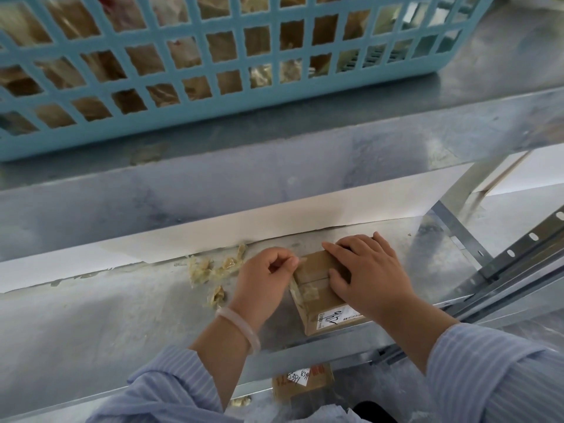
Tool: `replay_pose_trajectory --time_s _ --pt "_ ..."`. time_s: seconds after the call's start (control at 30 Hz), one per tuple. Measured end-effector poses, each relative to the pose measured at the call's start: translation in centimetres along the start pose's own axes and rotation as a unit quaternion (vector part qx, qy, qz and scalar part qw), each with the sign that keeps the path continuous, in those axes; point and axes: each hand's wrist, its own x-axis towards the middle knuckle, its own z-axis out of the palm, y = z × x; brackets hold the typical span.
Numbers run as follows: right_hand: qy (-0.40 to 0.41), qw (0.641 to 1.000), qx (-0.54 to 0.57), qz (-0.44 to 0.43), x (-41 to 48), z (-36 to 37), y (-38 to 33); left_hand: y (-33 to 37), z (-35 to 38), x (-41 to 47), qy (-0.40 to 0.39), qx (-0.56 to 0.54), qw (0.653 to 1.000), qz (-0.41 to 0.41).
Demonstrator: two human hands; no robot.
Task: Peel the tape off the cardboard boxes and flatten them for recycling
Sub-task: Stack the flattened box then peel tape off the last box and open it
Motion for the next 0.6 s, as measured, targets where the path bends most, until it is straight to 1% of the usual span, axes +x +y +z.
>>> replay_pose_trajectory --time_s 0.1,0.23,0.37,0.47,0.53,0.6 --pt "-0.001 1.000 -0.002 -0.001 0.0 0.0 0.0 0.1 0.0 0.4 -0.039 -0.036 0.998 -0.031" --pt "0.005 1.000 0.000 0.000 0.1 0.2 0.0 0.2 0.0 0.7 -0.066 -0.035 0.997 -0.037" --pt "0.005 1.000 -0.003 -0.003 0.1 0.3 0.1 0.2 0.0 1.2 -0.054 -0.003 0.998 -0.038" --pt "0.010 1.000 -0.003 -0.004 0.0 0.3 0.1 0.2 0.4 1.2 -0.035 0.006 0.997 -0.065" --pt "0.017 1.000 -0.001 -0.005 0.0 0.4 0.1 0.3 0.6 1.0 -0.033 0.034 0.996 -0.071" --pt "0.020 1.000 0.000 -0.006 0.0 0.4 0.1 0.5 0.4 1.1 -0.037 0.027 0.996 -0.081"
